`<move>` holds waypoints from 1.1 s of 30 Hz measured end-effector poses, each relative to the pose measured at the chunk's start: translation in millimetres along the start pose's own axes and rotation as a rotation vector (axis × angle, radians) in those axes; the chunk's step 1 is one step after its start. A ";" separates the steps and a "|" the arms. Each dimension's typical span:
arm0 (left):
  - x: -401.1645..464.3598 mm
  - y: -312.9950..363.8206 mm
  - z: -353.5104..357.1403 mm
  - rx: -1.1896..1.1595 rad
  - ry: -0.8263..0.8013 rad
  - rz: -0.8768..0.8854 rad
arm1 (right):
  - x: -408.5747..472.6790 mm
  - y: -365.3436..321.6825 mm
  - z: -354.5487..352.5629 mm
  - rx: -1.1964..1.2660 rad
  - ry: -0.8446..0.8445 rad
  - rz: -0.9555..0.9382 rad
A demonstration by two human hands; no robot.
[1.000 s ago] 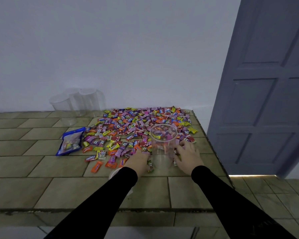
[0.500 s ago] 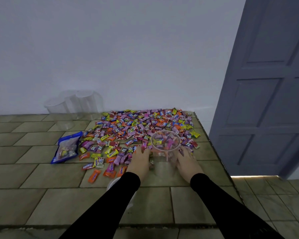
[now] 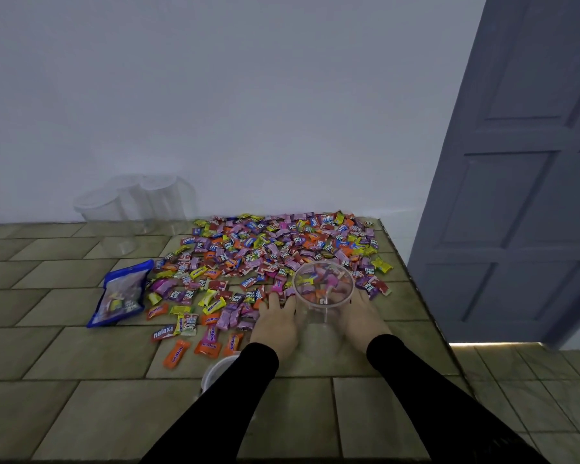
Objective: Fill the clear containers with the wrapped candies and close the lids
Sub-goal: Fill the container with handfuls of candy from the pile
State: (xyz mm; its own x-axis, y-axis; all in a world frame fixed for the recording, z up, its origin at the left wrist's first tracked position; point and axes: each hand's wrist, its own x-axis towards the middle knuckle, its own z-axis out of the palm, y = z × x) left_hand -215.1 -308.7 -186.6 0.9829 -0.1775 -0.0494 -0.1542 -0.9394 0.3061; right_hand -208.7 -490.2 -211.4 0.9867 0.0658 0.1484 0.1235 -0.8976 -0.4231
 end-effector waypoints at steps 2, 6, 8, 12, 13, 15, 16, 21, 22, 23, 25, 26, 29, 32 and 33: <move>1.0 0.8 -2.7 -0.010 0.016 0.004 | 2.9 -0.9 -0.2 -0.060 -0.020 -0.013; 12.2 -2.1 -0.5 0.021 -0.024 -0.019 | 10.0 -7.4 -1.4 -0.093 -0.062 0.002; 15.9 -2.6 -2.3 0.001 -0.059 -0.032 | 13.7 -8.7 -2.2 -0.052 -0.081 0.014; 18.7 -4.5 -7.8 -0.050 -0.046 -0.048 | 18.0 -12.0 -3.2 0.105 -0.105 0.072; 19.0 -5.4 -7.7 -0.064 -0.040 -0.052 | 18.6 -12.7 -3.6 0.123 -0.107 0.087; 19.1 -7.1 -9.0 -0.117 -0.037 -0.049 | 19.0 -13.2 -3.2 0.110 -0.109 0.072; 19.7 -8.7 -9.0 -0.126 -0.033 -0.029 | 18.7 -13.6 -4.1 0.099 -0.107 0.058; 26.5 -13.5 -10.1 -0.206 0.044 0.009 | 21.6 -7.1 -7.1 0.138 -0.088 0.067; 27.0 -12.0 -12.5 -0.230 0.062 0.007 | 22.4 -6.1 -9.7 0.138 -0.087 0.083; 27.9 -11.1 -14.5 -0.247 0.076 0.009 | 23.4 -6.0 -12.0 0.131 -0.089 0.086; 28.0 -9.0 -20.4 -0.292 0.101 0.015 | 24.1 -6.7 -15.3 0.135 -0.095 0.089; 27.2 -7.6 -23.8 -0.321 0.116 0.013 | 23.9 -7.9 -16.8 0.147 -0.098 0.093; 22.5 -3.4 -32.8 -0.434 0.178 0.019 | 23.0 -14.1 -22.4 0.195 -0.091 0.126; 18.9 -1.3 -39.7 -0.553 0.254 0.045 | 23.7 -21.8 -33.1 0.232 -0.106 0.120; 18.4 -1.1 -42.1 -0.583 0.276 0.049 | 23.7 -23.4 -37.7 0.241 -0.112 0.100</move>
State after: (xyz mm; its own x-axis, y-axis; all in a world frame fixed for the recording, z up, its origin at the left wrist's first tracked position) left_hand -192.5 -298.6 -147.8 0.9778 -0.0611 0.2004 -0.1960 -0.6050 0.7717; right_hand -192.2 -484.1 -164.3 0.9991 0.0423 0.0014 0.0336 -0.7733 -0.6331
